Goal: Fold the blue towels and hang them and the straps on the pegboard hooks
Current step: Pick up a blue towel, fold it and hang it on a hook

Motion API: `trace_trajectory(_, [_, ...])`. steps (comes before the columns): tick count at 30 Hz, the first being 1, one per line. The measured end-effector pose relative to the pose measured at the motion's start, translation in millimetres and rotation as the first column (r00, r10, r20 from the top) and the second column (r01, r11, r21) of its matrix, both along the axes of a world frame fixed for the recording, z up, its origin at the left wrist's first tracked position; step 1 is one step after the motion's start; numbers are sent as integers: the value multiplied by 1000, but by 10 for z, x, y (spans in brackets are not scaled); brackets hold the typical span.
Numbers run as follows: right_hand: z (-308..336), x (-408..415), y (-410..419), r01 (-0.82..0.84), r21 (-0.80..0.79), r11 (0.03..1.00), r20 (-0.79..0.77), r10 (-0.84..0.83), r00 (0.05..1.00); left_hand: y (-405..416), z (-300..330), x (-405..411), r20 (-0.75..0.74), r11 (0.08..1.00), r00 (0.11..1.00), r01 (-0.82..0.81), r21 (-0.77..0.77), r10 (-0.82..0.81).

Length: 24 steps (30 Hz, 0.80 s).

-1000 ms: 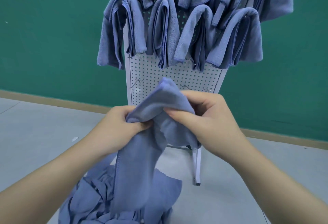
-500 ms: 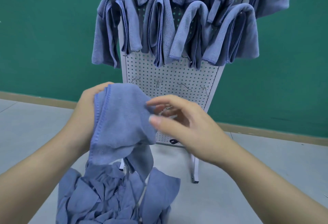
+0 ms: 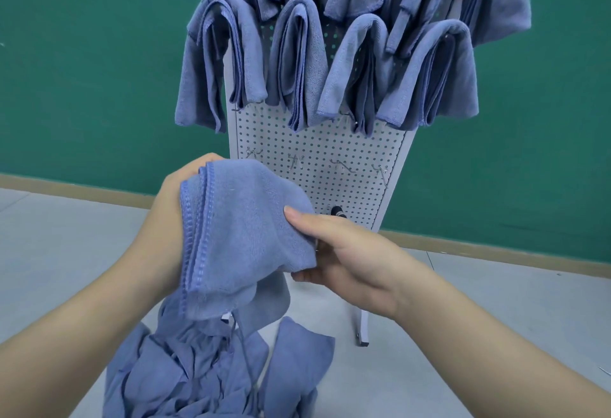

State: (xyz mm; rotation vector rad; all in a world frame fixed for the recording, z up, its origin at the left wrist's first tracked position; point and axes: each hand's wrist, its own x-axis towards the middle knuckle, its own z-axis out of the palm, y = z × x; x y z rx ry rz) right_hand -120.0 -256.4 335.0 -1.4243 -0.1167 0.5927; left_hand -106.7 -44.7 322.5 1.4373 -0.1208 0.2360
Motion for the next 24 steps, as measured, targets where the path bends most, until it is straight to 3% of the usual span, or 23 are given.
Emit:
trace_trajectory(2, [14,17,-32,37,43,998,41,-39,998,-1,54,-24,39,1000,999,11,27,-12])
trace_trajectory(5, [69,68,-104,137,67,988,136,-145,980,-37,173,-94,160,983,987,-15,184,-15])
trace_trajectory(10, [175,149,-271,212,129,969,222,-237,946,-73,196,-136,138,980,990,-18,196,-9])
trace_trajectory(17, [13,83,-164,129,-17,991,140,-126,982,-219,198,-165,-71,994,996,44,-100,-51])
trace_trajectory(24, [83,107,-174,144,80,986,113,-152,982,-227,242,-170,-186,982,970,132,-138,-156])
